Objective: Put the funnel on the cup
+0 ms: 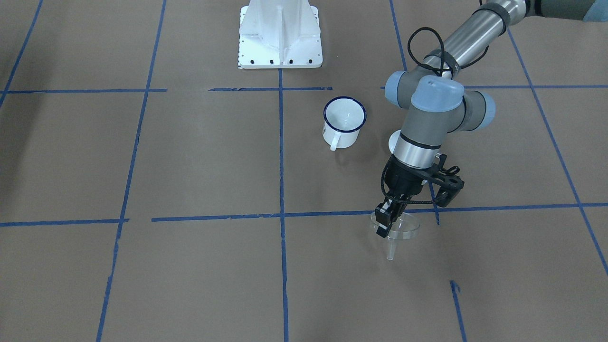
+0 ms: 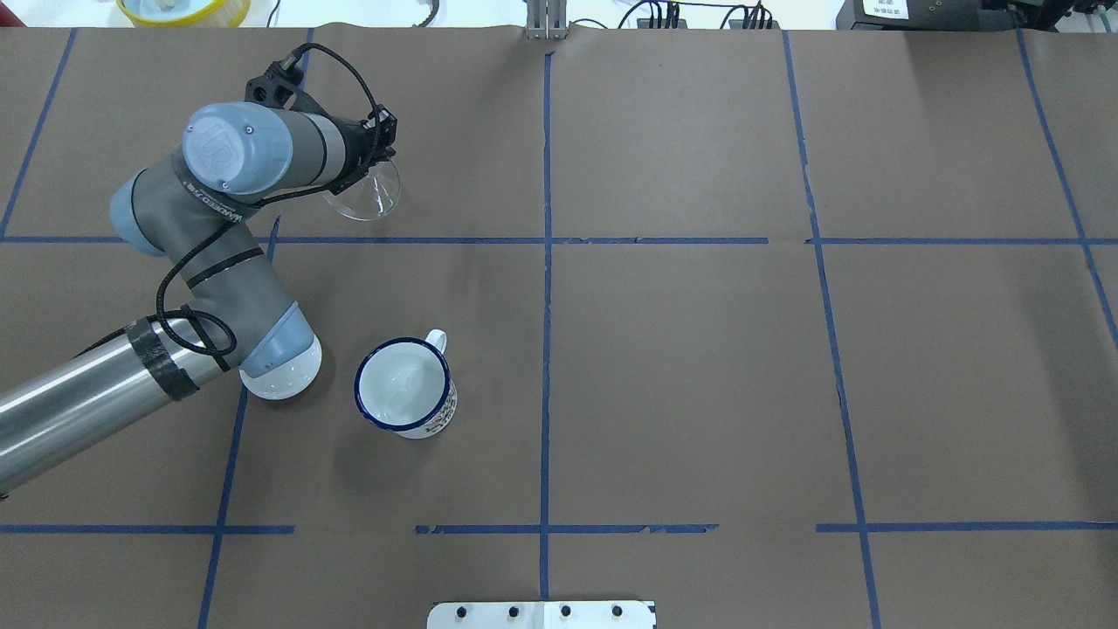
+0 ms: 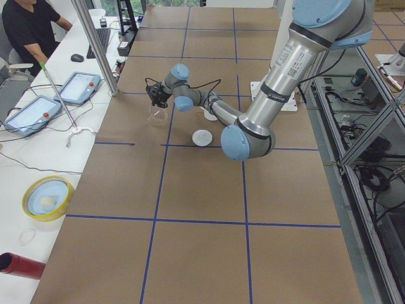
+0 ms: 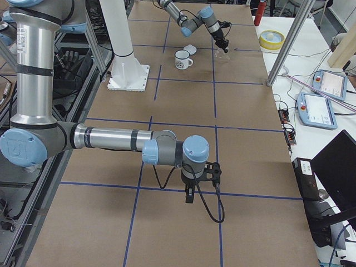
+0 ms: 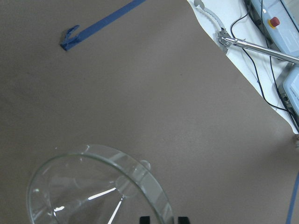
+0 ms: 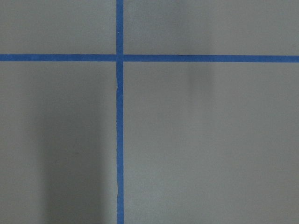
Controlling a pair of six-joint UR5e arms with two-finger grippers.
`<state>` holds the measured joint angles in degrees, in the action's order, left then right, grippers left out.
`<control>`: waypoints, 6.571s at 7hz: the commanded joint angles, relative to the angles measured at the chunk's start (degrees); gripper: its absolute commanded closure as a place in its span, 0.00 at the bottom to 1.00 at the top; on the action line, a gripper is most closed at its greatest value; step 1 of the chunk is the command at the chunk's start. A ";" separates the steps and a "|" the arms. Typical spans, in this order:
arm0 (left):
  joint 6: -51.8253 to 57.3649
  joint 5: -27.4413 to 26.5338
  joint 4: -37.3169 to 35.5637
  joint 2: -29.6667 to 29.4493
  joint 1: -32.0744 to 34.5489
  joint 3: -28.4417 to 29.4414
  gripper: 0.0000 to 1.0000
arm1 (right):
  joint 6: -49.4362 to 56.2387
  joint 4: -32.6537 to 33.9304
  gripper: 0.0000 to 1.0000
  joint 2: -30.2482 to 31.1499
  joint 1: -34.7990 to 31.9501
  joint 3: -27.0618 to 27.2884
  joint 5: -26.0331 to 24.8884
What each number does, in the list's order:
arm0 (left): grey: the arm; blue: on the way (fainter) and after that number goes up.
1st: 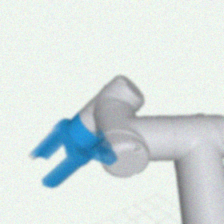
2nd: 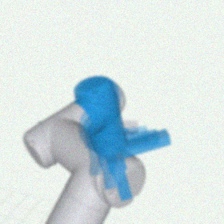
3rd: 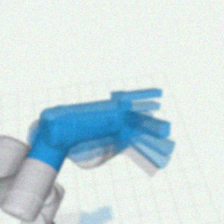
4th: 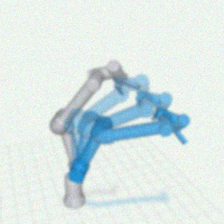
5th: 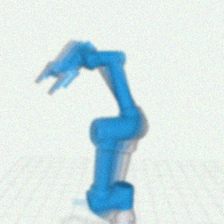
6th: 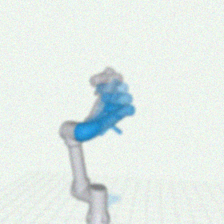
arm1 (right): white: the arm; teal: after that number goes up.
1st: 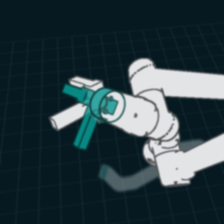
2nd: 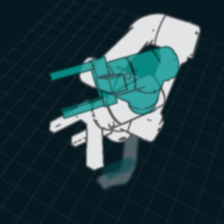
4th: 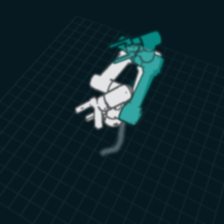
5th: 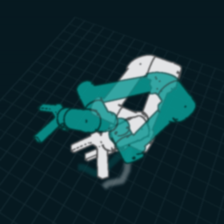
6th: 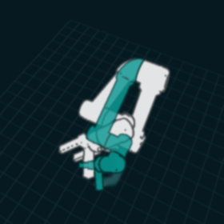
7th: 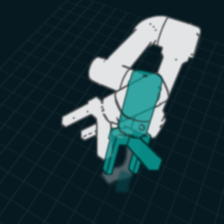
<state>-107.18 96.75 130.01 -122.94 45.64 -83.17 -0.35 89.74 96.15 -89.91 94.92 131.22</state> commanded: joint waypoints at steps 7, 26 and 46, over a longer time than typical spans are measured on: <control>13.58 21.10 -53.85 0.53 -0.14 -35.57 1.00 | 0.00 0.00 0.00 0.00 0.00 0.00 0.00; 37.52 15.13 -48.72 -3.46 -3.76 -26.87 0.00 | 0.00 0.00 0.00 0.00 0.00 0.00 0.00; 115.80 33.59 -45.90 31.71 44.36 -10.69 0.00 | 0.00 0.00 0.00 0.00 0.00 0.00 0.00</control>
<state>8.62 130.35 84.11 -91.39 90.00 -93.87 -0.35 89.74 96.15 -89.91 94.88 131.22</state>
